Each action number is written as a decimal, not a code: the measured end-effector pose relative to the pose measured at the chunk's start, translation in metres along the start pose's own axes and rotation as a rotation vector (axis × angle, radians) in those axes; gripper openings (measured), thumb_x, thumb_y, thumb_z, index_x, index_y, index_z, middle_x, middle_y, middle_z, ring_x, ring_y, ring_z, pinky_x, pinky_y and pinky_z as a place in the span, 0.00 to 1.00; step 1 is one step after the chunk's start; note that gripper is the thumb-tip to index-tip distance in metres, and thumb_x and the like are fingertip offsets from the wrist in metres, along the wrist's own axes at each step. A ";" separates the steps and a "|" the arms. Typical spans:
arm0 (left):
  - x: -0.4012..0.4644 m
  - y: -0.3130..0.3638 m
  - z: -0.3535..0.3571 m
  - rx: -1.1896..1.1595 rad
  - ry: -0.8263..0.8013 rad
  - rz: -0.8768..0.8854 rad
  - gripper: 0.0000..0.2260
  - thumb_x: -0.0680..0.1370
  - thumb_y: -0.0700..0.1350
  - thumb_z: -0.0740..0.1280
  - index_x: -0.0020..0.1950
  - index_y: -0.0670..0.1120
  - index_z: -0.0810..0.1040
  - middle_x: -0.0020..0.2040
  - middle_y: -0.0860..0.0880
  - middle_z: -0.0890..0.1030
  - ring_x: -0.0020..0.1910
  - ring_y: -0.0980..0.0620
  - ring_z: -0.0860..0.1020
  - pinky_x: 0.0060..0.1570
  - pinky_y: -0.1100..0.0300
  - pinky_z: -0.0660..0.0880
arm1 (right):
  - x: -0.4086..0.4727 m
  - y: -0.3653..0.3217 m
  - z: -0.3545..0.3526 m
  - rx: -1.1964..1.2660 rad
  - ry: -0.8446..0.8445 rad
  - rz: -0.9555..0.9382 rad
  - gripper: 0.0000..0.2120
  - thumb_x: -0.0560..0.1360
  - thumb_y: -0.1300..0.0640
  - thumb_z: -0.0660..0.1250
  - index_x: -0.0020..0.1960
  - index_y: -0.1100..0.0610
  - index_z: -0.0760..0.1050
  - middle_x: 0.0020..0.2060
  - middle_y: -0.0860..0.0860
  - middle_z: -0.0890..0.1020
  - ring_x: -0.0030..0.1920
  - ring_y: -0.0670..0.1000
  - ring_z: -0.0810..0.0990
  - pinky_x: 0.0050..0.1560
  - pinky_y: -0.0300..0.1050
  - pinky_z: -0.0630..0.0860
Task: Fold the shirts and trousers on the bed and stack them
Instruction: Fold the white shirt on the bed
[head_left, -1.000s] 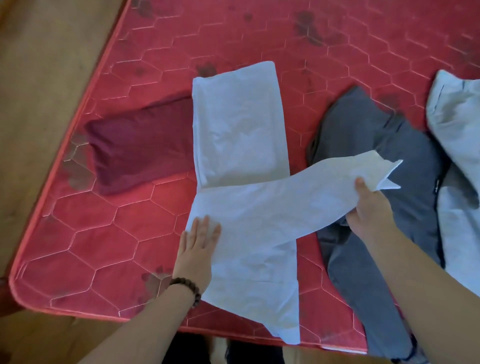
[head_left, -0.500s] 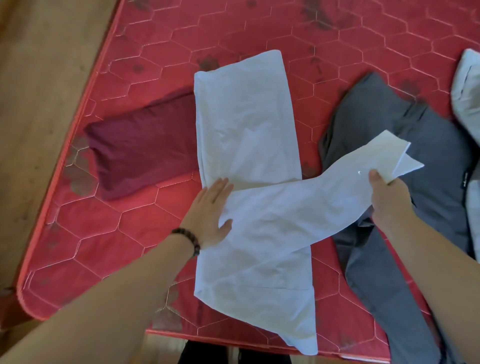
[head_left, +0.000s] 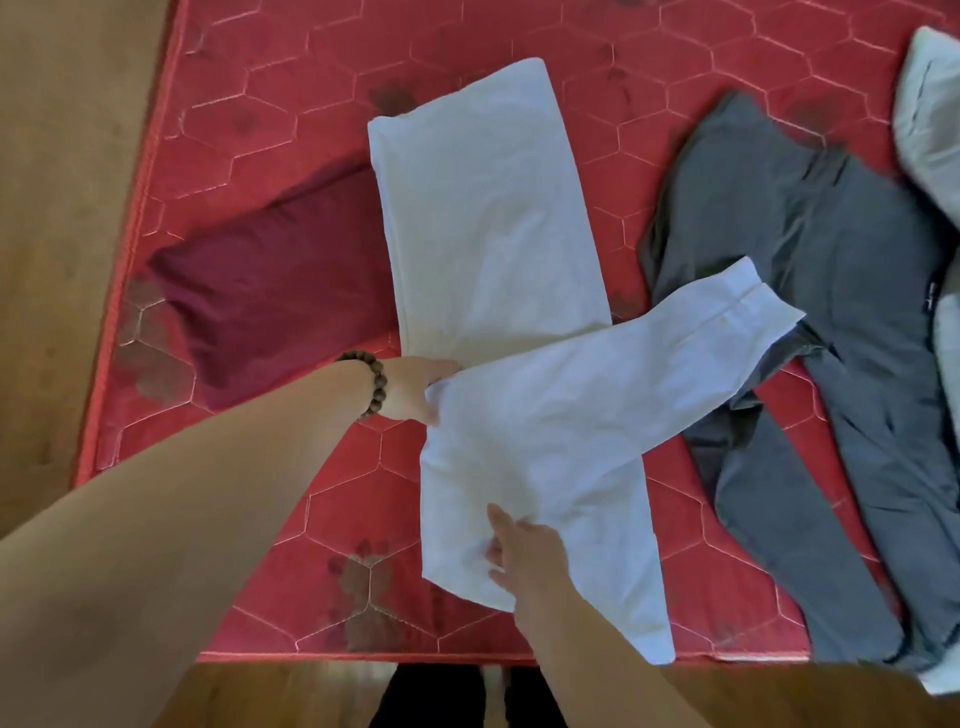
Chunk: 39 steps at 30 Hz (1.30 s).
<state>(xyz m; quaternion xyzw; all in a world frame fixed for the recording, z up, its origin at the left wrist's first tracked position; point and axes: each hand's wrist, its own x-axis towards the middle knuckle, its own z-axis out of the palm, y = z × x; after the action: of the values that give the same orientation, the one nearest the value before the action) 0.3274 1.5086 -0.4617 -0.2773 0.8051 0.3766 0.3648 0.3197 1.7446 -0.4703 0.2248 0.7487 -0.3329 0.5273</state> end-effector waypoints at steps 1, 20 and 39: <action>0.000 0.001 -0.001 -0.002 -0.011 0.008 0.28 0.74 0.40 0.71 0.72 0.52 0.67 0.66 0.49 0.74 0.64 0.49 0.73 0.57 0.62 0.68 | -0.004 0.004 0.009 0.139 -0.049 0.064 0.15 0.72 0.51 0.72 0.44 0.63 0.75 0.33 0.55 0.77 0.35 0.53 0.76 0.49 0.55 0.80; 0.005 -0.018 -0.010 -0.060 0.035 0.021 0.11 0.77 0.53 0.67 0.52 0.47 0.79 0.45 0.52 0.80 0.45 0.52 0.77 0.45 0.60 0.74 | -0.005 0.019 0.028 0.527 -0.277 0.182 0.12 0.78 0.62 0.66 0.61 0.58 0.73 0.56 0.56 0.81 0.52 0.57 0.82 0.42 0.51 0.81; 0.024 0.012 0.038 0.091 0.515 -0.132 0.10 0.81 0.50 0.60 0.56 0.48 0.76 0.48 0.50 0.80 0.51 0.46 0.78 0.57 0.53 0.67 | 0.095 -0.168 -0.190 0.072 0.626 -0.445 0.19 0.71 0.46 0.69 0.49 0.61 0.73 0.50 0.58 0.79 0.49 0.59 0.78 0.45 0.44 0.70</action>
<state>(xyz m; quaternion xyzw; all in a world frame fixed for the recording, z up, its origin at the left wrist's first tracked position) 0.3191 1.5414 -0.4932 -0.3995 0.8675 0.2326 0.1836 0.0498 1.7695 -0.4729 0.1661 0.8918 -0.3806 0.1796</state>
